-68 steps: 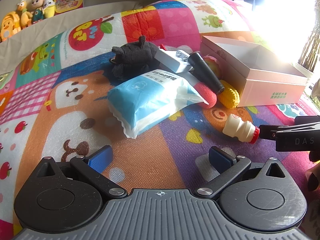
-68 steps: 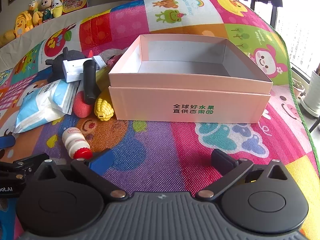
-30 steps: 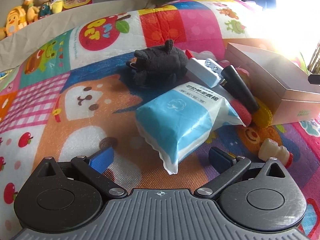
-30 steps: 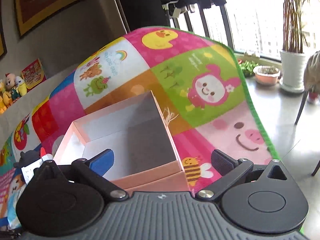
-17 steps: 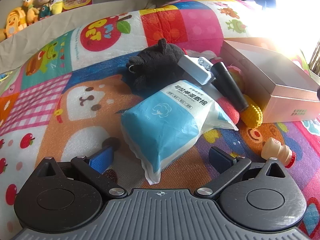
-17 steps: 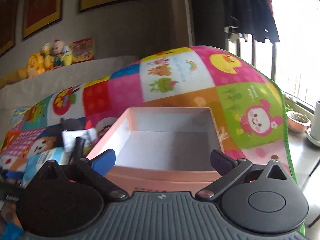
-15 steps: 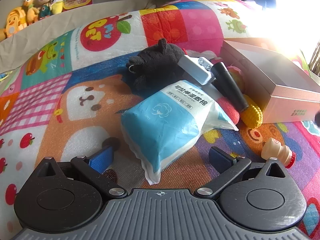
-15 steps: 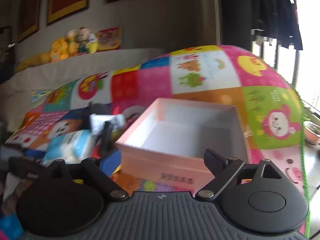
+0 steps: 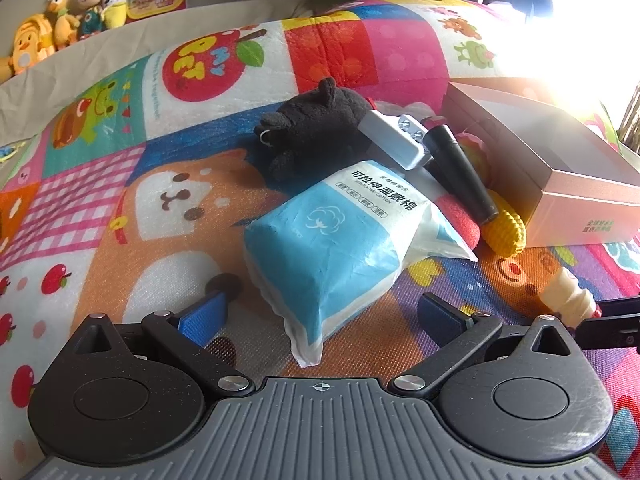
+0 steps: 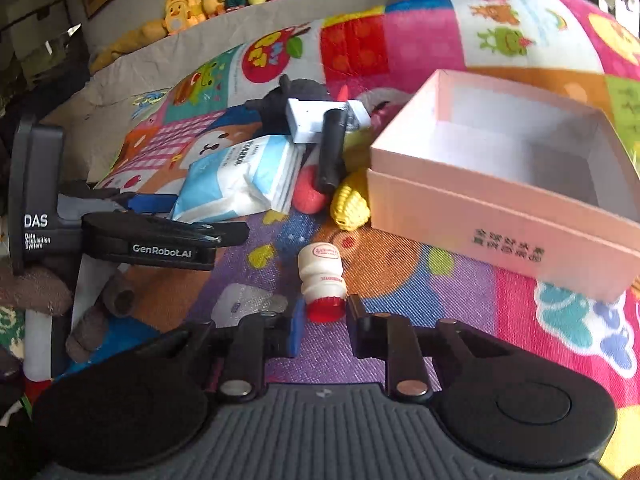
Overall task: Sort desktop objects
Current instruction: 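Close the right gripper on the white yogurt bottle, then carry the yogurt bottle with the right gripper while the left gripper grasps the blue wipes pack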
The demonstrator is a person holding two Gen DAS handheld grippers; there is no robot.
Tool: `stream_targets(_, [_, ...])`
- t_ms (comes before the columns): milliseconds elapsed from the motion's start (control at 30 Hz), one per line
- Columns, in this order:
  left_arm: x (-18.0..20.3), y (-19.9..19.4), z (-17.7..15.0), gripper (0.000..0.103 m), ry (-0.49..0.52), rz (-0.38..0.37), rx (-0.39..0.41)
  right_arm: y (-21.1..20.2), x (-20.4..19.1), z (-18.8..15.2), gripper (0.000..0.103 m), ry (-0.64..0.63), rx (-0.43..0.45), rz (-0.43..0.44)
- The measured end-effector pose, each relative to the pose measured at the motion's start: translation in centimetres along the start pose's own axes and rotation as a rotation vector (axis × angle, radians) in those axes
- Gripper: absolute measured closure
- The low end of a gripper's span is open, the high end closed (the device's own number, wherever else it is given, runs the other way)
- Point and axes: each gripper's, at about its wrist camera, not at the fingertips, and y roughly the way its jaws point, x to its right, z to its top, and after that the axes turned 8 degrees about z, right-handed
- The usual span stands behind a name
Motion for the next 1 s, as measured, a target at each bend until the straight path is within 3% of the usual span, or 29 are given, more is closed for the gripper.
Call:
stream_targets(67, [0.3,-0.2,0.1,0.0,0.008,0.012,0.005,-0.7,1.2,-0.2,0.082,0.055,-0.002,0.004])
stream_targets(233, [1.2,-2.5,0.4,0.0,0.08,-0.05,0.093,-2.6,1.9,-1.3,0.082,0.041,-0.002,-0.085])
stream_targets(367, [2.0,-3.1,0.9,0.0,0.152,-0.009,0.125,-3.5,2.1,-2.1,0.082,0.016,-0.019,-0.111])
stream_targets(467, [2.5,-2.2,1.0,0.0,0.237,0.038,0.117,-3.6,1.7,-2.4,0.082,-0.036,-0.009,-0.181])
stream_targets(567, [2.3,-1.2,1.2,0.0,0.249,0.038,0.105,-3.7,1.6,-2.5,0.082,-0.063,-0.006,-0.223])
stream_targets(733, [1.6,-0.8,1.7,0.0,0.17,-0.064,0.066,-4.2,1.7,-2.8,0.08,-0.071,0.023,-0.258])
stream_targets(833, [1.9,-1.9,1.3,0.0,0.169,-0.175,0.052,-3.9,1.8,-2.8,0.08,-0.067,0.014,-0.261])
stream_targets(900, [2.1,-3.0,0.9,0.0,0.188,-0.22,0.066,-3.5,1.9,-2.7,0.079,-0.059,0.017,-0.314])
stream_targets(1000, [2.1,-4.5,0.4,0.0,0.215,-0.219,0.1,-3.5,2.5,-2.3,0.064,-0.021,0.048,-0.395])
